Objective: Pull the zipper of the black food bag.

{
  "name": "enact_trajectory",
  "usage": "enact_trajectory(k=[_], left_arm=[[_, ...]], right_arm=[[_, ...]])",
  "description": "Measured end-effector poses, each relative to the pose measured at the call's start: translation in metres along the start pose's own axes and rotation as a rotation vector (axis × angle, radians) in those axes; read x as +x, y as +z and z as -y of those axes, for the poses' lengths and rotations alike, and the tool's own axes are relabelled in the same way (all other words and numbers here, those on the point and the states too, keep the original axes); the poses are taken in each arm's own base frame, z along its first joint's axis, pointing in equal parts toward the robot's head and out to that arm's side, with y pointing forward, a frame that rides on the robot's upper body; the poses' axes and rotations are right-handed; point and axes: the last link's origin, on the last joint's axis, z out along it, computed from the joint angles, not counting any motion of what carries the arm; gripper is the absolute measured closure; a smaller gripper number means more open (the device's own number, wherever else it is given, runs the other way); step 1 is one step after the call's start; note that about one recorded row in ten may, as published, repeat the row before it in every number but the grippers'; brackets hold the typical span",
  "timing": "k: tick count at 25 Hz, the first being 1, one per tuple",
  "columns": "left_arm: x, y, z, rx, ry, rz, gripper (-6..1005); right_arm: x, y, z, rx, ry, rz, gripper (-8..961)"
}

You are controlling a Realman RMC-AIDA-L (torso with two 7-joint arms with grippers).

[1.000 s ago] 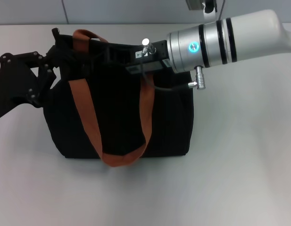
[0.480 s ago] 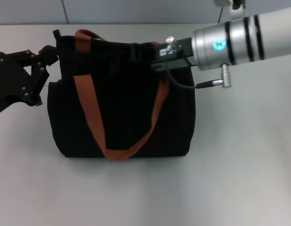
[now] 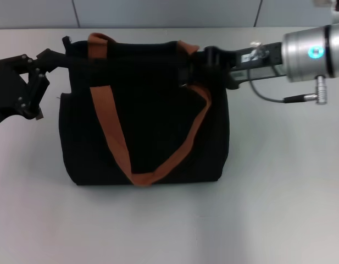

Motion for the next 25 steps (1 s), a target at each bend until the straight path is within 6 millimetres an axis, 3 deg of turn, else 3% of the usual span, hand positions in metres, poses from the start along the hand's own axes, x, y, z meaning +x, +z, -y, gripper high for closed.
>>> enact_trajectory(k=[2, 10, 14, 20, 24, 25], left_arm=[[0.0, -0.001, 0.001, 0.004, 0.001, 0.001, 988], [0.001, -0.001, 0.002, 0.006, 0.003, 0.0, 989], [0.001, -0.001, 0.002, 0.007, 0.003, 0.001, 989], [0.0, -0.001, 0.002, 0.003, -0.047, 0.003, 988], [0.001, 0.002, 0.002, -0.01, -0.097, 0.009, 986], [0.001, 0.002, 0.002, -0.017, -0.115, 0.014, 986]], right_arm=[[0.0, -0.013, 0.005, -0.002, 0.013, 0.031, 953], [0.002, -0.017, 0.0, -0.064, -0.023, 0.034, 945], [0.005, -0.025, -0.003, -0.209, -0.065, 0.063, 931], [0.019, -0.059, 0.012, -0.471, -0.231, 0.223, 910], [0.029, -0.069, 0.014, -0.532, -0.396, 0.273, 728], [0.039, -0.072, 0.015, -0.56, -0.527, 0.302, 682]])
